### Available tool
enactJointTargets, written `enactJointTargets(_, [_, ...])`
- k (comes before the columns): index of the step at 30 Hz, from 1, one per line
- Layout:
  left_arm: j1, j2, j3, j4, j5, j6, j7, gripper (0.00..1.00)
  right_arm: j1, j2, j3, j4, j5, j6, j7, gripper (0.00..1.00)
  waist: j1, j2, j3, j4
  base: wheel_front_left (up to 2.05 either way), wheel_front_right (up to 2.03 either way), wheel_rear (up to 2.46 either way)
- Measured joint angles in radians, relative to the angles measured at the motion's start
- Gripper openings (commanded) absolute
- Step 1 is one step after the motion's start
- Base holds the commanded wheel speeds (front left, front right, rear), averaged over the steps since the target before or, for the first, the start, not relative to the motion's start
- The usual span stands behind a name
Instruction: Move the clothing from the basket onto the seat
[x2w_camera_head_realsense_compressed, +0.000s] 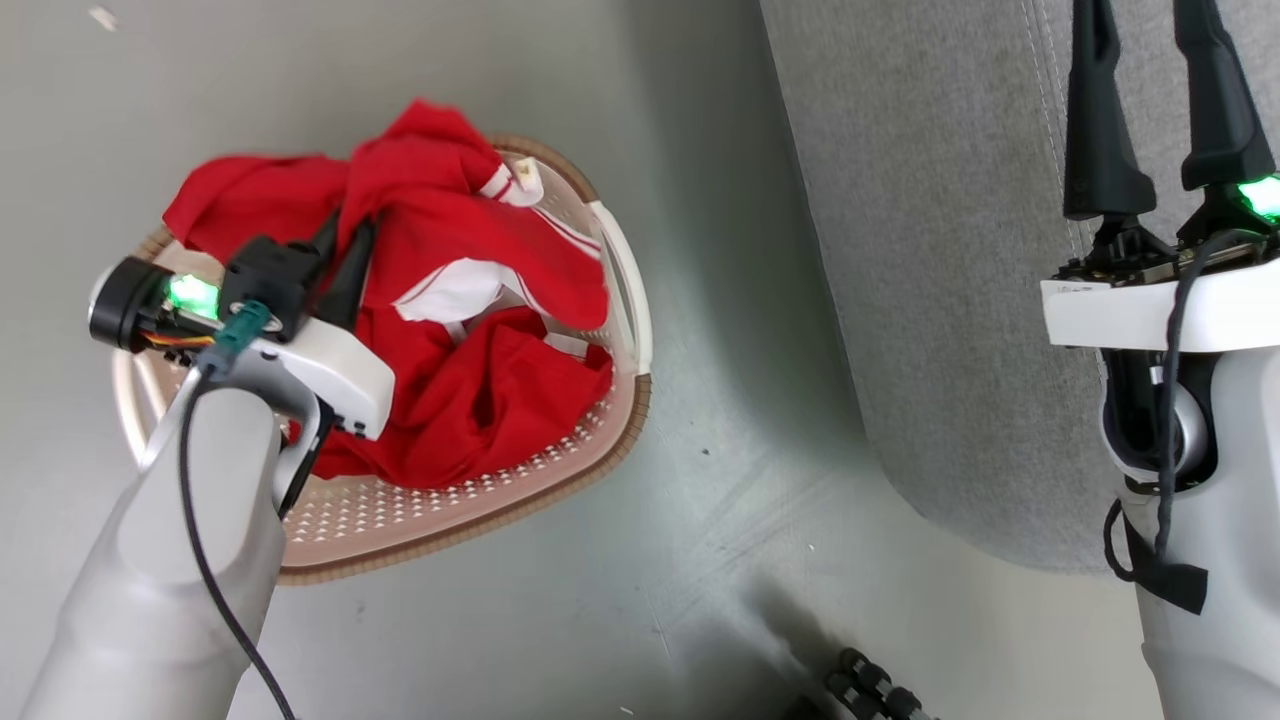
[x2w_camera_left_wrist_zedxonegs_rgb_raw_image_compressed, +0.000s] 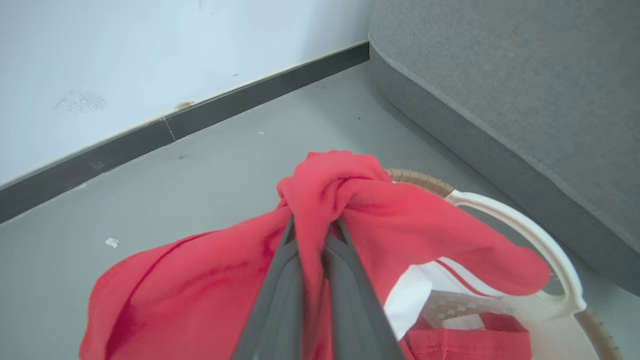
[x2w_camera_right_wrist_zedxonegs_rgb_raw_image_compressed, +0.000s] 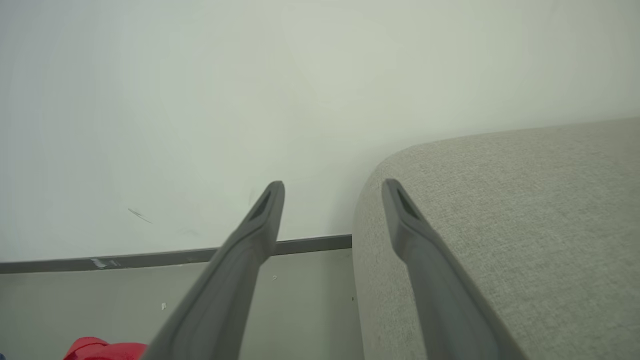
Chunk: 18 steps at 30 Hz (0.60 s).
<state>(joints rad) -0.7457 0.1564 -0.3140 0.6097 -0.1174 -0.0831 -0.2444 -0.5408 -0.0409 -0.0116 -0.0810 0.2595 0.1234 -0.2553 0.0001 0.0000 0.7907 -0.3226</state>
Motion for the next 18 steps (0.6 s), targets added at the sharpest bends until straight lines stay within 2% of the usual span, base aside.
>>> enactJointTargets(18, [0.084, 0.004, 0.098, -0.229, -0.106, -0.008, -0.005, 0.00, 0.074, -0.001, 0.025, 0.067, -0.092, 0.000, 0.000, 1.00, 0.0000, 0.0000, -0.174, 0.083, 0.00, 0.00, 0.00])
